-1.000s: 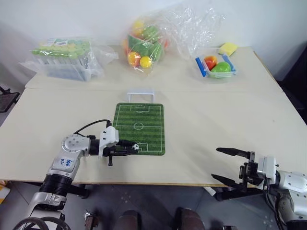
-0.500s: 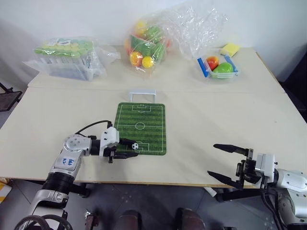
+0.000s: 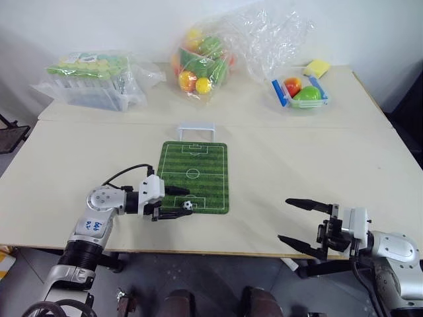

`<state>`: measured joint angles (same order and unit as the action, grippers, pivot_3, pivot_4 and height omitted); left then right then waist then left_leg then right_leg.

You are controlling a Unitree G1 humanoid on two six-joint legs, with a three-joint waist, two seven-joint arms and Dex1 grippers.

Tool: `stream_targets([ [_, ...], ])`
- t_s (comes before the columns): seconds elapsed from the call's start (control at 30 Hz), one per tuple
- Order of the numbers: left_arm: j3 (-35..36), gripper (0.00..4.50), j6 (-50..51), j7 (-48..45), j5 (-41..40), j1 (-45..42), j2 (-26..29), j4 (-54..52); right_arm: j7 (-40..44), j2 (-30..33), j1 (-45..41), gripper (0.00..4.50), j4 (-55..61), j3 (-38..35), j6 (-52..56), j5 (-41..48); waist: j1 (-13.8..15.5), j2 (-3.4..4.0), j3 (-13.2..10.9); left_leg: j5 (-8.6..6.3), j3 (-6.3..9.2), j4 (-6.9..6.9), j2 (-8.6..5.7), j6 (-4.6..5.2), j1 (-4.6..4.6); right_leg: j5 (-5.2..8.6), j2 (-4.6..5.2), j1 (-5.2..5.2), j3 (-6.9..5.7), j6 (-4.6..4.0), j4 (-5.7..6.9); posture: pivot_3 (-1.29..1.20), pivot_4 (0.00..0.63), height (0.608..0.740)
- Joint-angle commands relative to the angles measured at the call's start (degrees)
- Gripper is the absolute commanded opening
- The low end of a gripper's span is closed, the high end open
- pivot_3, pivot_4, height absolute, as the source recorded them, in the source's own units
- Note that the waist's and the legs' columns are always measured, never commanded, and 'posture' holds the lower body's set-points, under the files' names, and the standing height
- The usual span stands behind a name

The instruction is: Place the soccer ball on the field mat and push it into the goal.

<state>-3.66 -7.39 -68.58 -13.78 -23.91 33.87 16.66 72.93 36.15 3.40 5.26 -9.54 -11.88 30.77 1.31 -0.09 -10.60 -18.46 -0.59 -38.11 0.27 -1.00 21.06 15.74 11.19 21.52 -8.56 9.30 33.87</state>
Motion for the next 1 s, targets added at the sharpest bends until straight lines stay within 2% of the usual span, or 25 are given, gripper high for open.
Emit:
stream_targets([
  [0.03, 3.0, 2.92, 0.8, -1.9, -3.7, 2.2, 2.4, -4.7, -0.3, 0.1, 0.2, 4.5, 2.3, -0.6, 0.5, 1.4, 0.0, 0.0, 0.0, 0.0, 0.0, 0.0, 0.0, 0.0, -0.01, 0.0, 0.0, 0.0, 0.0, 0.0, 0.0, 0.0, 0.15, 0.74],
  [0.17, 9.5, 2.92, 4.3, -5.3, -9.9, 9.5, 8.6, -11.3, 0.1, 0.4, -0.2, 4.5, 1.8, -0.2, 1.5, 1.3, -0.6, 0.03, 0.0, -0.03, -0.01, 0.05, 0.08, -0.03, -0.04, 0.0, -0.04, 0.01, 0.01, 0.0, 0.0, 0.0, 0.15, 0.74],
  [0.43, 18.3, 2.92, 9.6, -6.8, -17.5, 19.8, 12.2, -17.3, 1.0, -1.9, -2.1, 4.5, 1.2, -0.4, 0.0, 2.6, 0.0, 0.07, 0.0, -0.09, -0.01, -0.02, 0.17, -0.03, -0.02, -0.02, -0.1, 0.01, 0.03, -0.04, -0.02, 0.0, 0.15, 0.74],
  [0.53, 18.0, 2.29, 9.0, -10.1, -17.6, 25.5, 12.5, -17.9, 2.1, -2.5, -2.7, 4.5, 1.2, -0.4, -1.1, 3.2, -0.1, 0.08, 0.0, -0.18, -0.06, -0.02, 0.3, -0.08, -0.04, -0.02, -0.25, 0.02, 0.05, -0.05, -0.06, 0.0, 0.15, 0.74],
  [0.77, 13.1, 0.02, 9.8, -10.5, -17.2, 26.9, 9.0, -20.3, 2.7, -2.5, -4.5, 4.5, 1.3, 0.0, -0.7, 3.4, 0.1, 0.12, -0.1, -0.23, -0.14, -0.1, 0.54, -0.16, -0.03, -0.07, -0.51, 0.04, 0.14, -0.2, -0.11, 0.0, 0.15, 0.74],
  [1.0, 6.1, 0.02, 13.8, -7.1, -15.6, 20.9, 4.4, -21.0, 2.6, -0.5, -1.1, 4.5, 7.1, -0.7, 3.2, 5.3, 0.1, 0.18, -0.1, -0.24, -0.17, -0.1, 0.57, -0.17, -0.04, -0.09, -0.56, 0.06, 0.16, -0.23, -0.09, 0.0, 0.15, 0.74],
])
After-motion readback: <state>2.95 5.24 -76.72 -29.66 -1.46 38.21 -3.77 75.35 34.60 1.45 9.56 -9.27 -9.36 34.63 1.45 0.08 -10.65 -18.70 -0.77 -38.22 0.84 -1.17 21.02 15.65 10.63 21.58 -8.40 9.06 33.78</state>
